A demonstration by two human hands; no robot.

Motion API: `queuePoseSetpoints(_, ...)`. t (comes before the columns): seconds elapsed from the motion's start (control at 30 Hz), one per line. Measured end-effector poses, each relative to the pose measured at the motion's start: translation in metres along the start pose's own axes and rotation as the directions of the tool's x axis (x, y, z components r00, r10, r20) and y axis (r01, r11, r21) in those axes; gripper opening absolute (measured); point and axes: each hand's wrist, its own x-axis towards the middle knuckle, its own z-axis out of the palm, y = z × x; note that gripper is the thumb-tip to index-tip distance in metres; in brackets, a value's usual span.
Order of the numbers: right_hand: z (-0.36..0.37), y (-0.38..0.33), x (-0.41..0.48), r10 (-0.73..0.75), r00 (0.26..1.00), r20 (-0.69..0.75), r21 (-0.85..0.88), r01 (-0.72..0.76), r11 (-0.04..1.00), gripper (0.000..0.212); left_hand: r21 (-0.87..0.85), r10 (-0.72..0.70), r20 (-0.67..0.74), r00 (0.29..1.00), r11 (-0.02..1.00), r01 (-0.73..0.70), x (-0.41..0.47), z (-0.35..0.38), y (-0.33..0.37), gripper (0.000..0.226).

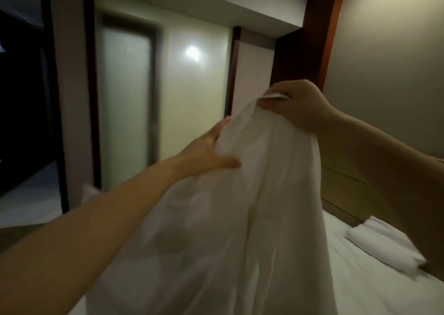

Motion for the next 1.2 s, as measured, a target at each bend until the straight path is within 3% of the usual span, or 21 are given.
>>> queuePoseSetpoints(0.07, -0.007, 0.005, -0.002, 0.023, 1.0, 0.014, -0.051, -0.023, 0.998, 0.007, -0.307, -0.048, 0.079, 0.996, 0.949, 0.07, 0.015, 0.007, 0.004, 0.042)
queuePoseSetpoints(0.1, -0.012, 0.011, -0.004, 0.045, 0.999, 0.023, -0.075, -0.044, 0.996, 0.009, -0.402, -0.041, 0.127, 0.991, 0.911, 0.089, 0.019, 0.004, 0.001, 0.039)
queuePoseSetpoints(0.17, -0.023, 0.029, -0.01, 0.093, 0.995, 0.043, -0.104, -0.088, 0.991, 0.011, -0.48, -0.003, 0.254, 0.967, 0.868, 0.129, 0.02, -0.004, -0.013, 0.068)
queuePoseSetpoints(0.23, -0.034, 0.045, -0.014, 0.135, 0.99, 0.044, -0.103, -0.13, 0.986, 0.014, -0.406, -0.049, 0.435, 0.899, 0.88, 0.245, 0.013, 0.002, -0.035, 0.085)
queuePoseSetpoints(0.3, -0.048, 0.065, -0.018, 0.191, 0.981, 0.035, -0.155, -0.183, 0.971, 0.019, -0.351, -0.112, 0.588, 0.801, 0.857, 0.377, -0.001, 0.022, -0.055, 0.085)
queuePoseSetpoints(0.37, -0.067, 0.089, -0.027, 0.31, 0.941, 0.138, -0.202, -0.279, 0.939, 0.028, -0.416, -0.15, 0.532, 0.833, 0.811, 0.411, -0.006, 0.041, -0.059, 0.073)
queuePoseSetpoints(0.4, -0.076, 0.098, -0.033, 0.383, 0.885, 0.264, -0.163, -0.35, 0.922, 0.036, -0.439, -0.188, 0.409, 0.893, 0.818, 0.373, -0.001, 0.043, -0.055, 0.061)
queuePoseSetpoints(0.47, -0.086, 0.122, -0.047, 0.479, 0.682, 0.553, -0.117, -0.506, 0.855, 0.053, -0.475, -0.24, 0.14, 0.961, 0.835, 0.278, 0.017, 0.033, -0.036, 0.043)
queuePoseSetpoints(0.53, -0.08, 0.143, -0.065, 0.543, 0.486, 0.685, -0.357, -0.426, 0.832, 0.04, -0.446, -0.201, 0.124, 0.972, 0.864, 0.236, 0.034, 0.016, -0.007, 0.061)
queuePoseSetpoints(0.57, -0.074, 0.158, -0.072, 0.585, 0.472, 0.66, -0.495, -0.312, 0.811, 0.033, -0.301, -0.207, 0.216, 0.954, 0.915, 0.267, 0.037, 0.013, 0.005, 0.069)
queuePoseSetpoints(0.6, -0.07, 0.172, -0.076, 0.59, 0.522, 0.616, -0.576, -0.211, 0.789, 0.031, -0.007, -0.27, 0.317, 0.909, 0.958, 0.287, 0.037, 0.016, 0.014, 0.07)
queuePoseSetpoints(0.63, -0.066, 0.183, -0.079, 0.569, 0.593, 0.569, -0.592, -0.185, 0.785, 0.031, 0.311, -0.351, 0.383, 0.855, 0.92, 0.239, 0.035, 0.025, 0.019, 0.064)
queuePoseSetpoints(0.7, -0.067, 0.202, -0.078, 0.511, 0.727, 0.459, -0.399, -0.346, 0.85, 0.026, 0.684, -0.393, 0.321, 0.862, 0.726, 0.076, 0.037, 0.045, 0.023, 0.04)
queuePoseSetpoints(0.73, -0.067, 0.204, -0.079, 0.483, 0.766, 0.424, -0.198, -0.442, 0.875, 0.018, 0.689, -0.346, 0.242, 0.907, 0.719, 0.091, 0.035, 0.048, 0.027, 0.03)
queuePoseSetpoints(0.8, -0.067, 0.205, -0.074, 0.432, 0.815, 0.386, 0.152, -0.518, 0.842, 0.014, 0.464, -0.281, 0.075, 0.957, 0.859, 0.216, 0.044, 0.038, 0.022, 0.023)
queuePoseSetpoints(0.9, -0.069, 0.2, -0.06, 0.385, 0.811, 0.441, 0.245, -0.521, 0.818, 0.031, -0.091, -0.268, -0.017, 0.963, 0.96, 0.265, 0.049, 0.02, 0.019, 0.014)
queuePoseSetpoints(0.97, -0.075, 0.202, -0.05, 0.384, 0.705, 0.597, 0.13, -0.557, 0.82, 0.06, -0.242, -0.253, 0.087, 0.963, 0.933, 0.267, 0.048, 0.021, 0.016, 0.032)
queuePoseSetpoints(1.0, -0.075, 0.205, -0.047, 0.403, 0.626, 0.668, -0.001, -0.541, 0.841, 0.067, -0.227, -0.269, 0.156, 0.95, 0.927, 0.299, 0.047, 0.022, 0.015, 0.029)
queuePoseSetpoints(1.07, -0.061, 0.205, -0.049, 0.441, 0.489, 0.752, -0.3, -0.341, 0.891, 0.049, -0.129, -0.326, 0.297, 0.898, 0.918, 0.376, 0.047, 0.023, 0.008, 0.017)
queuePoseSetpoints(1.13, -0.033, 0.209, -0.049, 0.465, 0.478, 0.745, -0.467, -0.123, 0.876, 0.031, 0.138, -0.496, 0.353, 0.794, 0.866, 0.48, 0.049, 0.028, 0.0, 0.034)
queuePoseSetpoints(1.2, -0.001, 0.215, -0.047, 0.448, 0.543, 0.71, -0.452, -0.136, 0.881, 0.027, 0.525, -0.564, 0.348, 0.749, 0.779, 0.342, 0.047, 0.034, -0.016, 0.035)
